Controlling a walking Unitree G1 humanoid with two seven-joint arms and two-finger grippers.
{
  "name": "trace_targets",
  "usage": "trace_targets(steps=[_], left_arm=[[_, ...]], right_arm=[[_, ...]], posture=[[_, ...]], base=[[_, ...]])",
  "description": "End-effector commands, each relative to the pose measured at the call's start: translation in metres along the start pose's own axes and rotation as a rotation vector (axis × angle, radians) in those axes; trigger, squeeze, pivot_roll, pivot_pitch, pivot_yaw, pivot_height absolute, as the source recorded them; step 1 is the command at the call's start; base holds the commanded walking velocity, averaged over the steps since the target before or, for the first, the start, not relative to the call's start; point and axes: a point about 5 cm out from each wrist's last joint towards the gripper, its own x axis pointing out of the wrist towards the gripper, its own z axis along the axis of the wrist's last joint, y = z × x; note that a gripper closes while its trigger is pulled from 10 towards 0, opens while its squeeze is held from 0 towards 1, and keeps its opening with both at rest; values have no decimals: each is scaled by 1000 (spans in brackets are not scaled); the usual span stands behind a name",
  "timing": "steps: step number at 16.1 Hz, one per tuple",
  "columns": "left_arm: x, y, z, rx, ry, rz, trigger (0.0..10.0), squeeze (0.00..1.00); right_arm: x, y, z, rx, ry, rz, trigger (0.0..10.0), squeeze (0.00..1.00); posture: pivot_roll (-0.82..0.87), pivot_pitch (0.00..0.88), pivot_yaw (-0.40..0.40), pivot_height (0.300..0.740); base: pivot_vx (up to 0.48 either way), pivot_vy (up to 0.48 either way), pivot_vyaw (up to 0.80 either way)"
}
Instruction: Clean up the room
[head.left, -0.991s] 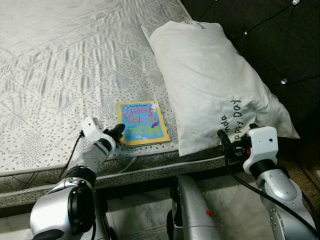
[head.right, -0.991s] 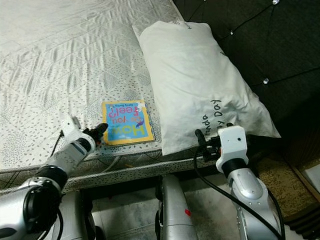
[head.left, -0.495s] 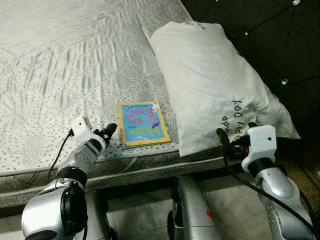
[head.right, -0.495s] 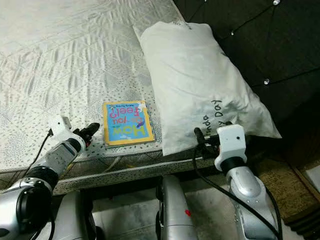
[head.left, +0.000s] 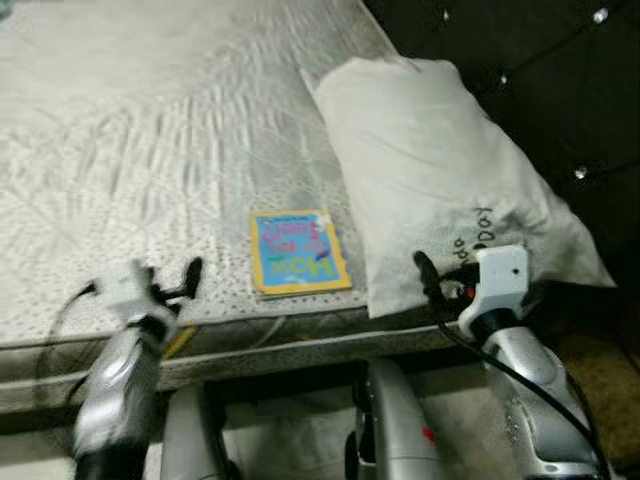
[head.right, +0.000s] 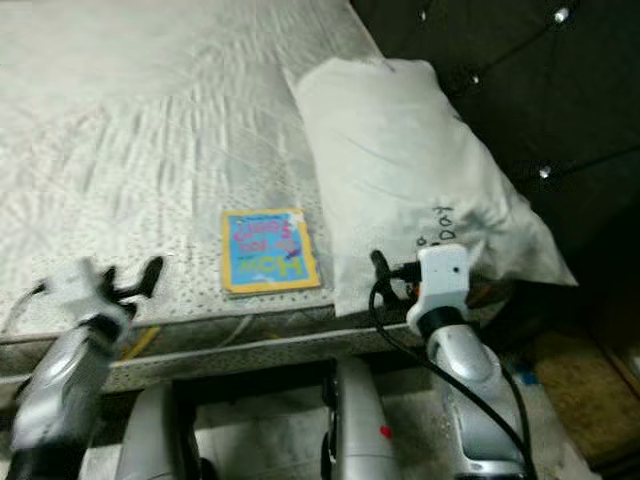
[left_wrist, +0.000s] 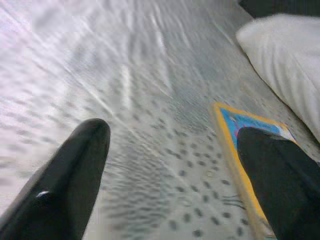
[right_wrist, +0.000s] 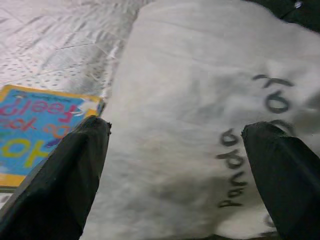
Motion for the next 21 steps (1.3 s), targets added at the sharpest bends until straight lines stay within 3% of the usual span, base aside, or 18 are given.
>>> trace_targets(steps=[1, 5, 7, 8, 9, 10, 21], left_arm=[[-9, 0, 11, 32, -51, 17, 10000, 1000], [-48, -6, 14, 100, -93, 41, 10000, 1000], [-51, -14, 8, 89, -71, 42, 10000, 1000], [-49, -17, 6, 83, -64, 42, 10000, 859], [-47, -19, 6, 81, -64, 33, 10000, 306], [-46, -20, 7, 83, -62, 32, 10000, 0], [-34, -21, 12, 77, -73, 34, 10000, 0]], right_arm=[[0, -3, -2, 13, 6, -14, 10000, 0], [2, -4, -5, 46, 3, -29, 10000, 0], [5, -3, -6, 70, 2, -29, 10000, 0], [9, 0, -3, 84, -16, -20, 10000, 0], [12, 0, -1, 88, -25, -18, 10000, 0], [13, 0, 0, 87, -27, -19, 10000, 0], [24, -1, 1, 89, -48, -28, 10000, 0]], posture=[[-67, 59, -26, 534], [-39, 12, -21, 534], [-36, 0, -21, 534], [-37, 0, -20, 534], [-36, 0, -19, 538], [-35, 0, -18, 542], [-26, 0, -7, 671]], base=[[0, 0, 0], [0, 0, 0], [0, 0, 0], [0, 0, 0], [0, 0, 0], [0, 0, 0], [0, 0, 0]])
